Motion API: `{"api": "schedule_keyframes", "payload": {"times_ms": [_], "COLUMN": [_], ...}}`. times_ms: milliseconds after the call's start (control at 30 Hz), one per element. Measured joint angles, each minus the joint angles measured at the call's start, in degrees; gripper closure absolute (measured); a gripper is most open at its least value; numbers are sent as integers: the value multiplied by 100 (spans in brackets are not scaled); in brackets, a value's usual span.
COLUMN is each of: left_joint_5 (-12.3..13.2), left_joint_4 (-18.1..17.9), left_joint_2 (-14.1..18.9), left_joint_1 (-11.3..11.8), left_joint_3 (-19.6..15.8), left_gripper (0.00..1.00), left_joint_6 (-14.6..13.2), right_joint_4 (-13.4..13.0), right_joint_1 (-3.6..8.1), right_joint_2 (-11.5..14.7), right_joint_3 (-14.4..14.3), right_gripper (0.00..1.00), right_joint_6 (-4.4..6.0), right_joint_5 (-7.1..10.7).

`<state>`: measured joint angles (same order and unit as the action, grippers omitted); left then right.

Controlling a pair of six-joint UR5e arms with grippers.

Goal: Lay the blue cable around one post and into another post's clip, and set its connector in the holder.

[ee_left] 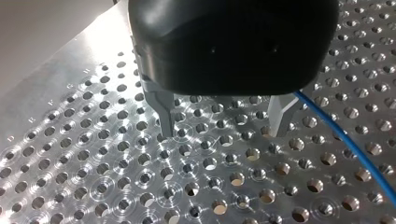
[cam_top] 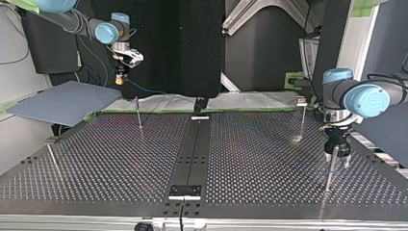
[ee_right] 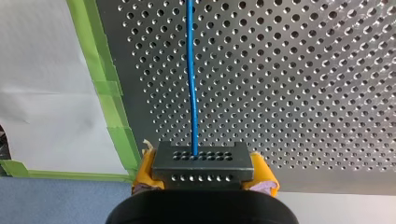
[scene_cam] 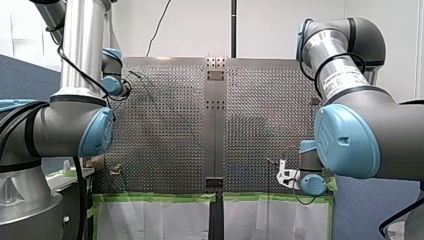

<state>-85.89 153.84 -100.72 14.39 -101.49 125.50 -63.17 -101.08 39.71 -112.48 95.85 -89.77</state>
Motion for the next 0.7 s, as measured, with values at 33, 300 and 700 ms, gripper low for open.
{"api": "schedule_keyframes", "payload": {"times_ms": [33,300,700], "left_joint_5": [4,15,16], "left_joint_4": [4,46,30], "left_joint_2": [1,3,5], "left_joint_1": [-2,-32,66], "left_joint_3": [-1,-2,-6], "left_gripper": [0,0,0], "left_joint_6": [0,130,569], "right_joint_4": [-9,-52,-47], "right_joint_1": [-1,-22,-53], "right_joint_2": [0,-1,-1], "right_joint_3": [-5,-15,-15], "right_gripper": [100,100,100], "right_joint_6": [-1,-11,-20], "right_joint_5": [2,87,117]}}
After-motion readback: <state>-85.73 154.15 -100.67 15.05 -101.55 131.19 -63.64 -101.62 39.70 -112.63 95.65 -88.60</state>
